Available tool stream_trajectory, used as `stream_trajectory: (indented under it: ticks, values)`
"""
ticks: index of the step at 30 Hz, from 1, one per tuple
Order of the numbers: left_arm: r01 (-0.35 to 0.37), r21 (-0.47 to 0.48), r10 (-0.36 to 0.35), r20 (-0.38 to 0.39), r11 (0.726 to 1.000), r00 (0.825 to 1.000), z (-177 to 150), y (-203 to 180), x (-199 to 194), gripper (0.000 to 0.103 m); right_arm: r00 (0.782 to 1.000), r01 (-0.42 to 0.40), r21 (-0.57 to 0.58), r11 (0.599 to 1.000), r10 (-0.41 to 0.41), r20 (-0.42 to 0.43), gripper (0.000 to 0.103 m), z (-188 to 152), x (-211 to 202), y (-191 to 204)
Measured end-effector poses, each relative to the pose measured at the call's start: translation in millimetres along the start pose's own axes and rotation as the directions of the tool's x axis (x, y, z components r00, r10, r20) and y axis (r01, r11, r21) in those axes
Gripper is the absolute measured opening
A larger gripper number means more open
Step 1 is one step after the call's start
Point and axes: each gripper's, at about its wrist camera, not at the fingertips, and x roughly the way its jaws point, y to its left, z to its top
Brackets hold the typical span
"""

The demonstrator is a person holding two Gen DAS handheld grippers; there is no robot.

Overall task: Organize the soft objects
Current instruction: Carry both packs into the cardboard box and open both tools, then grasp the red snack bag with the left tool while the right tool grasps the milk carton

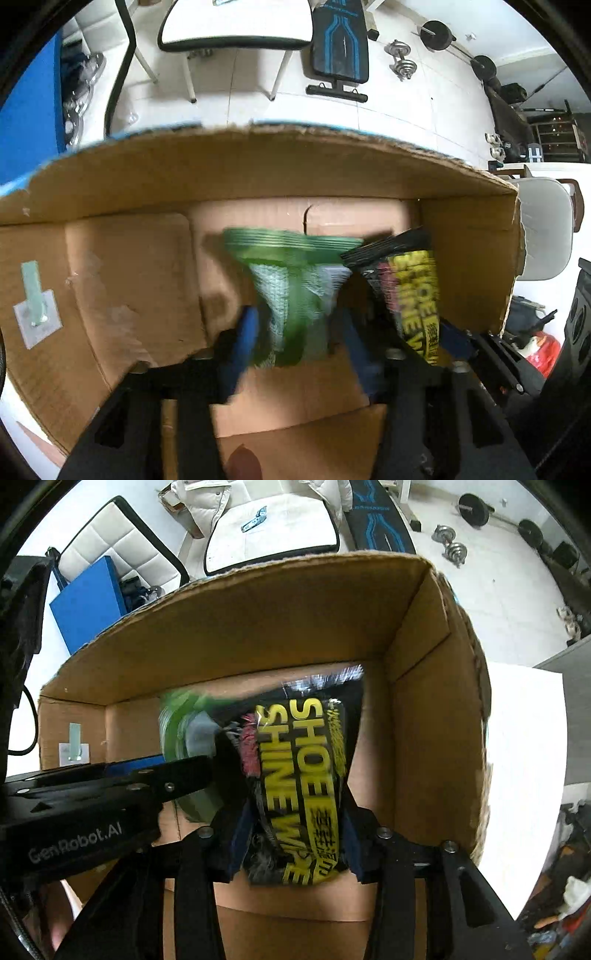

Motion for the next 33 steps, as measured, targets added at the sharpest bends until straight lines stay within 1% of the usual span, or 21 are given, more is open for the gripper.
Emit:
stream_trajectory:
  ticks: [1,2,3,4,5,6,7,8,9,11,13,17,19,22,24,27,28,29,31,32,33]
  values:
    - [-0.012,0.003,0.012,0.016,1.000,1.000,-0.9,-0.4,-2.1,0.068,1.000,-0.003,0.002,1.000,0.003,-0.003,0.052,-1.1,0.1,0.2]
    - [-0.027,0.011,0.027,0.032,1.000,0.999,-3.6,-0.7,-6.2,0.079,1.000,-0.008,0.005,1.000,0.008,-0.006,0.053,-3.4,-1.2,0.8]
    - [-0.047,0.019,0.046,0.046,0.999,0.998,-7.4,-0.6,-10.4,0.086,1.000,-0.009,0.004,1.000,0.009,-0.007,0.057,-5.7,-2.8,2.0]
    - [-0.069,0.025,0.068,0.060,0.997,0.996,-10.3,1.5,-12.1,0.095,1.000,-0.006,-0.004,1.000,0.006,-0.007,0.063,-8.1,-4.8,4.1]
    - [-0.081,0.023,0.079,0.071,0.996,0.994,-13.8,2.9,-15.4,0.097,1.000,-0.004,-0.011,1.000,0.004,-0.005,0.065,-9.2,-6.0,6.0]
    - [-0.084,0.025,0.082,0.075,0.996,0.994,-15.6,4.1,-16.0,0.097,1.000,0.002,-0.015,1.000,-0.002,-0.001,0.075,-11.5,-8.8,8.5]
    - [-0.089,0.027,0.086,0.077,0.996,0.993,-16.4,4.2,-17.6,0.098,1.000,0.015,-0.020,1.000,-0.015,0.006,0.090,-14.4,-12.4,10.4]
    - [-0.093,0.031,0.090,0.081,0.995,0.993,-20.3,4.7,-21.5,0.098,1.000,0.020,-0.022,1.000,-0.020,0.014,0.096,-18.1,-16.9,11.8]
    - [-0.098,0.036,0.095,0.086,0.994,0.992,-23.9,5.4,-25.4,0.098,1.000,0.020,-0.025,0.999,-0.020,0.019,0.098,-19.7,-18.8,12.5]
    - [-0.105,0.033,0.101,0.104,0.994,0.989,-34.6,8.8,-35.3,0.098,0.999,0.025,-0.026,0.999,-0.024,0.024,0.099,-26.5,-24.4,13.0]
    - [-0.106,0.027,0.103,0.115,0.994,0.988,-28.8,5.8,-34.1,0.098,0.999,0.037,-0.028,0.999,-0.036,0.025,0.101,-35.2,-31.4,16.3]
    - [-0.134,0.024,0.129,0.145,0.991,0.981,-41.4,3.4,-43.1,0.098,0.998,0.050,-0.037,0.998,-0.049,0.032,0.102,-53.7,-43.1,18.2]
    - [-0.141,0.019,0.136,0.166,0.990,0.977,-53.2,0.5,-52.4,0.098,0.998,0.045,-0.038,0.998,-0.044,0.036,0.103,-56.4,-45.5,17.4]
    - [-0.144,0.015,0.139,0.202,0.989,0.970,-70.2,-0.4,-68.8,0.098,0.998,0.034,-0.058,0.998,-0.030,0.064,0.103,-73.3,-59.4,21.7]
    - [-0.163,0.010,0.155,0.253,0.987,0.955,-90.3,0.0,-88.2,0.098,0.996,0.017,-0.082,0.997,-0.010,0.086,0.103,-88.4,-70.7,26.8]
    - [-0.197,0.004,0.184,0.332,0.980,0.925,-130.7,3.5,-114.8,0.098,0.995,0.001,-0.134,0.991,0.013,0.101,0.103,-123.8,-92.0,28.5]
    - [-0.212,-0.007,0.201,0.351,0.977,0.915,-147.8,7.8,-121.0,0.098,0.994,-0.015,-0.154,0.988,0.031,0.101,0.103,-141.1,-97.6,28.8]
    - [-0.232,-0.032,0.227,0.363,0.972,0.904,-171.8,15.9,-126.1,0.098,0.994,-0.023,-0.164,0.986,0.039,0.097,0.103,-156.9,-102.8,27.4]
    - [-0.248,-0.064,0.255,0.352,0.967,0.900,-205.0,30.0,-124.0,0.098,0.997,-0.019,-0.185,0.983,0.032,0.069,0.103,-189.5,-101.0,24.6]
    - [-0.254,-0.095,0.271,0.327,0.963,0.905,-226.0,41.9,-117.9,0.098,0.998,-0.023,-0.187,0.982,0.034,0.053,0.103,-201.3,-98.4,23.3]
    - [-0.234,-0.139,0.266,0.290,0.962,0.919,-248.8,57.4,-108.1,0.098,0.999,-0.032,-0.175,0.984,0.037,0.027,0.103,-220.0,-93.2,19.1]
